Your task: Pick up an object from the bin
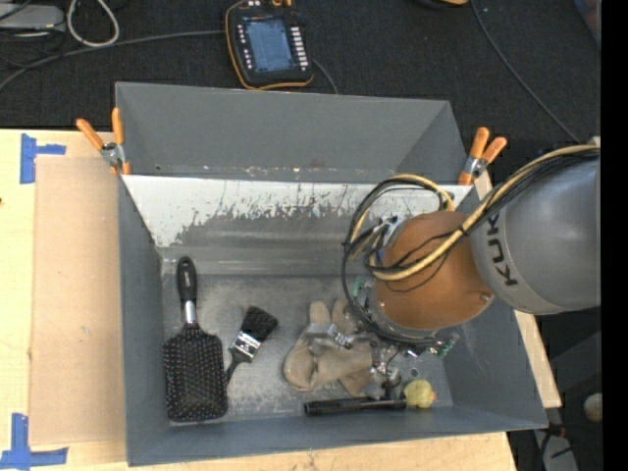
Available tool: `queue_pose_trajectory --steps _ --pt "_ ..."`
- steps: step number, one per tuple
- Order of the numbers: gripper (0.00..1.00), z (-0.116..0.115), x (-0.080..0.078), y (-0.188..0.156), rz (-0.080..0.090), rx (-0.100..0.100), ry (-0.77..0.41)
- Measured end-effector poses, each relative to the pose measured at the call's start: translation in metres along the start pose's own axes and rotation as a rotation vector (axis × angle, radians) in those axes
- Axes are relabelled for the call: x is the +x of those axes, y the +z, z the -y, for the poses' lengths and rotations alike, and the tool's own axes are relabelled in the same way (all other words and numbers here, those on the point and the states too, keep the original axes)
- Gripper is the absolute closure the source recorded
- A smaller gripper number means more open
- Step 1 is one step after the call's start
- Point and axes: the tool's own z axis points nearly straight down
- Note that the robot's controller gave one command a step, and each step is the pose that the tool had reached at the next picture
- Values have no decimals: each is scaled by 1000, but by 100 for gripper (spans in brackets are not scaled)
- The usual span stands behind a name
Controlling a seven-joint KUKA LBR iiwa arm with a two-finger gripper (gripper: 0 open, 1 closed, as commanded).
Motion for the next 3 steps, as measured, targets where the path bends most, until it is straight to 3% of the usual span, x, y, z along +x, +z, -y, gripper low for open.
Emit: queue_pose_trajectory --steps 1,3 --pt "100 27 4 0 -3 -7 -65" --pt "100 25 5 -15 -7 -14 -63"
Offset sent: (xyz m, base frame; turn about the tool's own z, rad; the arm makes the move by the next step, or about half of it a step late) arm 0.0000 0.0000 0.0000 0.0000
